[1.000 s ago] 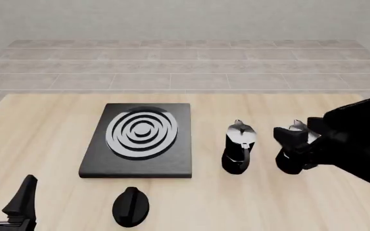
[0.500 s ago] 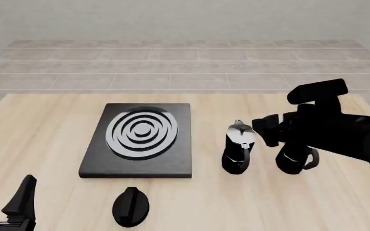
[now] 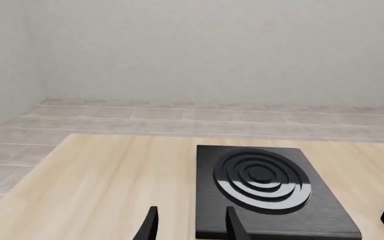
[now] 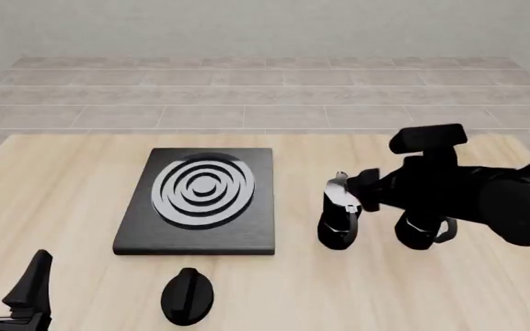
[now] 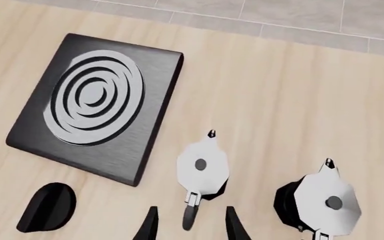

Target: Put both moka pots on the stove.

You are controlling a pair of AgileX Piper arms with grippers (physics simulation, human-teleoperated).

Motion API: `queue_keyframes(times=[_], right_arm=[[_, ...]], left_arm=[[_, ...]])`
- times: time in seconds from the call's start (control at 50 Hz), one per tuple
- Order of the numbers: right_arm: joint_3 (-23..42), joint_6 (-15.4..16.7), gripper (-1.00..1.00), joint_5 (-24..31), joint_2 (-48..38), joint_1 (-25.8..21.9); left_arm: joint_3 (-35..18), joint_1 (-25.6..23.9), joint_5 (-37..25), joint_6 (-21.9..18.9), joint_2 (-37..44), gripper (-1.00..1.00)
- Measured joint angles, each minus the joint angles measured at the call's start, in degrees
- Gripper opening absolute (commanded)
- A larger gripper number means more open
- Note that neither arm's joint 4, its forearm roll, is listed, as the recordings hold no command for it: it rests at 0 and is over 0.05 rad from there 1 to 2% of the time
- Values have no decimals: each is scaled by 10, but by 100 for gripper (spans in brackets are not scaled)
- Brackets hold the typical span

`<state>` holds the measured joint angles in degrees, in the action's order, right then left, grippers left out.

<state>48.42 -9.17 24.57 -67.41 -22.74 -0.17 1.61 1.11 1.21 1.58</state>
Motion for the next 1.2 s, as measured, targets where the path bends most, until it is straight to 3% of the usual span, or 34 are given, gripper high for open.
queue_keyframes(times=[1.2], right_arm=[[-56,-36,100,-105,-84,-2]], left_arm=[[-1,2,-4,1,-5,100]])
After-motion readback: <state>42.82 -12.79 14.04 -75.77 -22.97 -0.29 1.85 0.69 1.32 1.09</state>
